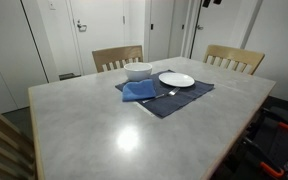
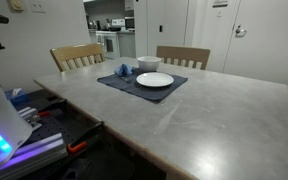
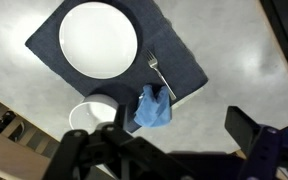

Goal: Place the fork on the white plate

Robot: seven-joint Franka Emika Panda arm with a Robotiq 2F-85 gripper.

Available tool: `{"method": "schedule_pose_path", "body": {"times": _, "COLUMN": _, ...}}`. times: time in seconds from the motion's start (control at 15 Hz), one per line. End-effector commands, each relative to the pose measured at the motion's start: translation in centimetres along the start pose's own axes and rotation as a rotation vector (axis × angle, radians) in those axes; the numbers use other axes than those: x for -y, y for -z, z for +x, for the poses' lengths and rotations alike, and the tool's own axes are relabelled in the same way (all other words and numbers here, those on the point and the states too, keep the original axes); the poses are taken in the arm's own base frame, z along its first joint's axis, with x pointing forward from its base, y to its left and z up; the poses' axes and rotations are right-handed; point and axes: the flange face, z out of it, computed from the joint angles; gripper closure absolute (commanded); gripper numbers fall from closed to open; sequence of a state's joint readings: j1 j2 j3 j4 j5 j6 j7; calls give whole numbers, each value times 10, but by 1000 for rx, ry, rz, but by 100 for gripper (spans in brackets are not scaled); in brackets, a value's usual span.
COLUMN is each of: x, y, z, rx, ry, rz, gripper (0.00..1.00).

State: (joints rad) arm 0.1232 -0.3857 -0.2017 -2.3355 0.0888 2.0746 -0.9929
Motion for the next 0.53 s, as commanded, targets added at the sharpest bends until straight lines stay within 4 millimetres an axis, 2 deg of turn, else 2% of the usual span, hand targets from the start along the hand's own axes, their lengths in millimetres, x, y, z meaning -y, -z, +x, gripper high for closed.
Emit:
{"method": "schedule_pose_path", "body": {"times": 0.0, "x": -3, "y": -20, "z": 22, "rx": -19, "ry": 37, "rz": 0, "gripper": 0}}
{"method": "schedule_pose_path", "body": {"times": 0.07, "x": -2, "y": -25, "z": 26, "rx": -5, "ry": 51, "rz": 9, "gripper": 0}}
{"method": "schedule_pose_path", "body": {"times": 0.13, "x": 2, "y": -13, "z": 16, "rx": -3, "ry": 17, "rz": 0, "gripper": 0}}
{"method": "schedule_pose_path", "body": {"times": 0.27, "x": 4, "y": -22, "z": 23, "rx": 10, "ry": 30, "rz": 7, "gripper": 0}}
{"method": "schedule_pose_path", "body": {"times": 0.47, "x": 4, "y": -24, "z": 24, "rx": 12, "ry": 31, "rz": 8, "gripper": 0}}
